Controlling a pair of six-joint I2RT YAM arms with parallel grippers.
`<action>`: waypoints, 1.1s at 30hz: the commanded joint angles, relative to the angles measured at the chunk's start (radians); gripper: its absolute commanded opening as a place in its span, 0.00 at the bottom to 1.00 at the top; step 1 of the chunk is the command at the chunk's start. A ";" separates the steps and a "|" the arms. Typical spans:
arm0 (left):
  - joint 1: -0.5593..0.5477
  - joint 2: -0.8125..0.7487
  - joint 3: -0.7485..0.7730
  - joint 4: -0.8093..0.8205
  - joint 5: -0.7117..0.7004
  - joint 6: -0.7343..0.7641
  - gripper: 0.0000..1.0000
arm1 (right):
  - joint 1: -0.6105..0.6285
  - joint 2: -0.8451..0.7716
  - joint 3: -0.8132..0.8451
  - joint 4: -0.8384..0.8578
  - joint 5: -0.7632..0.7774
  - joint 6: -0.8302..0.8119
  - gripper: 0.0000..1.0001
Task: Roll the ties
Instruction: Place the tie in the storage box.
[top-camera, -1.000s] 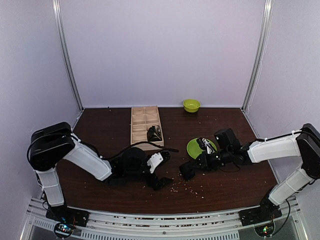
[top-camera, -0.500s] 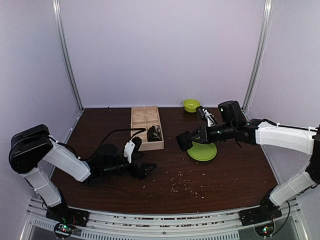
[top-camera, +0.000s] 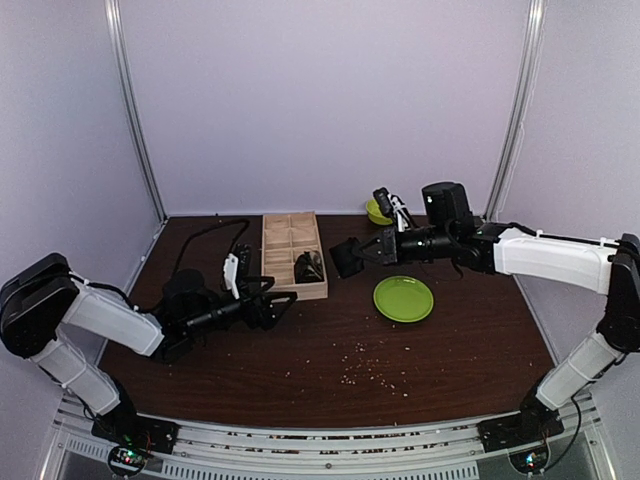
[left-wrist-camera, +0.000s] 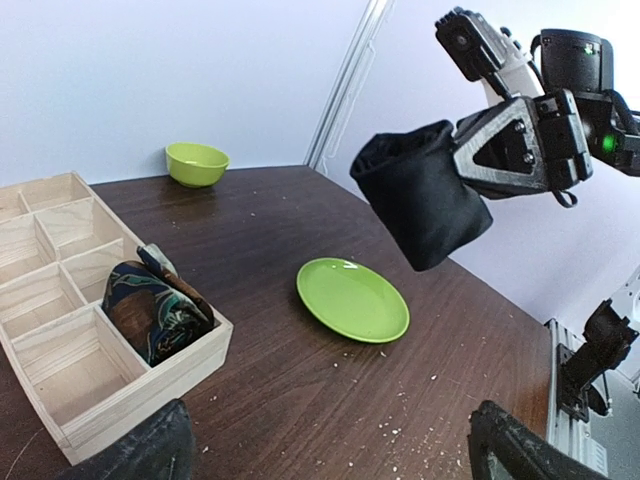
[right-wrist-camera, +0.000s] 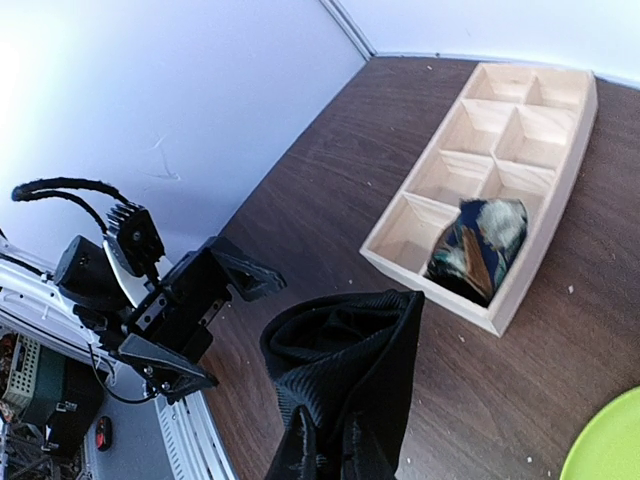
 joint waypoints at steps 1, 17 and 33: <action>0.031 -0.041 0.008 0.056 0.089 -0.051 0.98 | 0.042 0.038 0.125 -0.017 0.001 -0.101 0.00; 0.029 -0.027 0.171 0.279 0.309 -0.242 0.83 | 0.112 -0.011 0.008 0.476 -0.146 0.192 0.00; 0.027 -0.097 0.154 0.128 0.220 -0.175 0.77 | 0.139 -0.003 0.110 0.240 -0.055 0.025 0.00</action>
